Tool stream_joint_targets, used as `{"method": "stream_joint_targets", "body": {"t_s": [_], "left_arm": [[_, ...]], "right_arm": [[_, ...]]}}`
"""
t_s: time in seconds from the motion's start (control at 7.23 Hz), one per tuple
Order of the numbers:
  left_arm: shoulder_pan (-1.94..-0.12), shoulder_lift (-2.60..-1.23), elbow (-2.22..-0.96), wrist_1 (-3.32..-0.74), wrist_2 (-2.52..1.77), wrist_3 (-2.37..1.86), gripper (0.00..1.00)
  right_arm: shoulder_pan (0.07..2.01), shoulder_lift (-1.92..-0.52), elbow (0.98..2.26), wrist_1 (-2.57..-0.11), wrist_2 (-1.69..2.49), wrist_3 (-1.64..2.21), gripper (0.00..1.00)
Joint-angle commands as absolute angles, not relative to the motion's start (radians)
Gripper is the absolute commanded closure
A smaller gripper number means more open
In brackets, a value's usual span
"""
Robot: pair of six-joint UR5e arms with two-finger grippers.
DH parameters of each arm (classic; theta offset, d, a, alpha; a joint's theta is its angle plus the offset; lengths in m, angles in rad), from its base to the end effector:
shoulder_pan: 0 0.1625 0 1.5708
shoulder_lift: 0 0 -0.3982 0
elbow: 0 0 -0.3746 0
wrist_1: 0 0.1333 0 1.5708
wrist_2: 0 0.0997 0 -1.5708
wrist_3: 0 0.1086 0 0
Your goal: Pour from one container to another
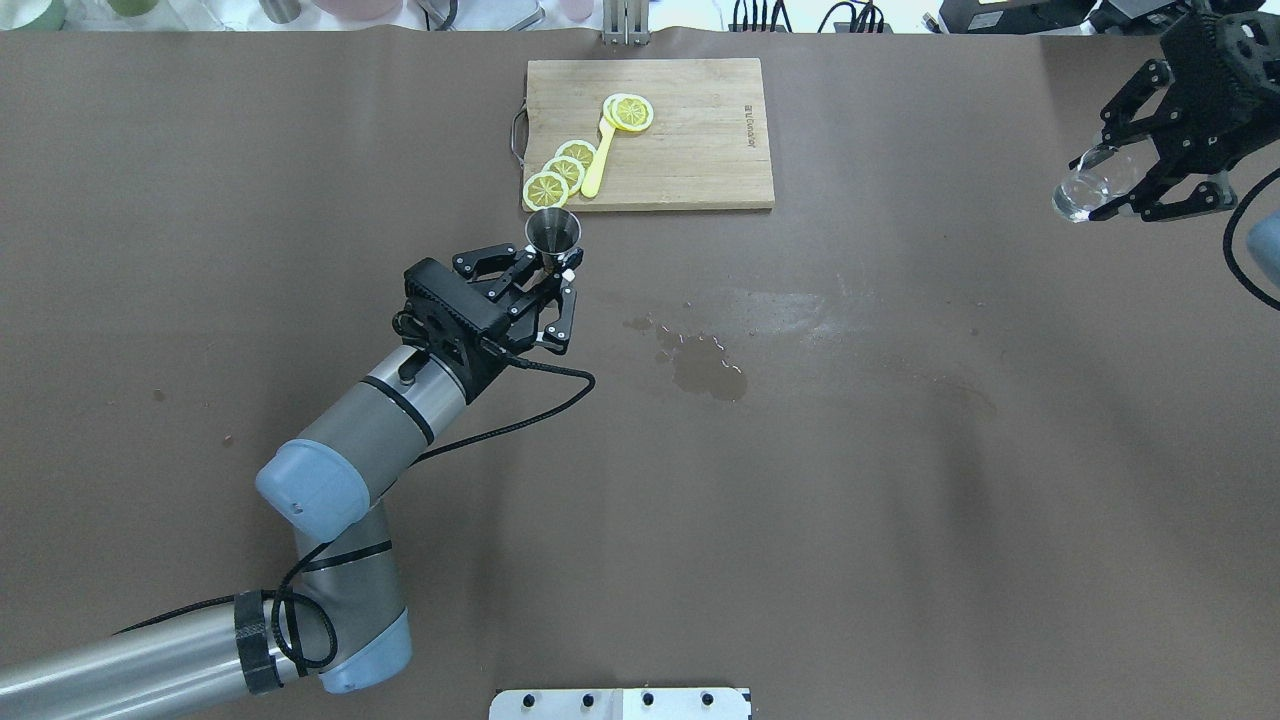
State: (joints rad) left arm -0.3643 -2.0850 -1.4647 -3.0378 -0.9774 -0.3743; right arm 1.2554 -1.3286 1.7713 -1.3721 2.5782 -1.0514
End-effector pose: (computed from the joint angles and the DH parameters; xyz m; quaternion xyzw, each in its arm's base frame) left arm 0.4875 -0.3935 0.2384 0.6653 0.4261 0.0132 0.6129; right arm -0.1307 -0.5344 0.3754 0.4224 -0.3281 -0.6428 0.5484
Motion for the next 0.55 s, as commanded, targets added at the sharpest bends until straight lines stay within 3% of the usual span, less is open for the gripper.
{"method": "stream_joint_targets", "body": {"t_s": [0.0,0.42], "left_arm": [[-0.376,-2.031,-1.466,-3.079,-0.977,-0.374,1.00],[-0.397,-1.889,-1.470,-3.201,-0.965,-0.376,1.00]], "right_arm": [[1.316,-1.331,1.612,-1.184,2.663,-1.054,1.00],[1.324,-1.318,1.444,-1.016,2.678,-1.051,1.00]]}}
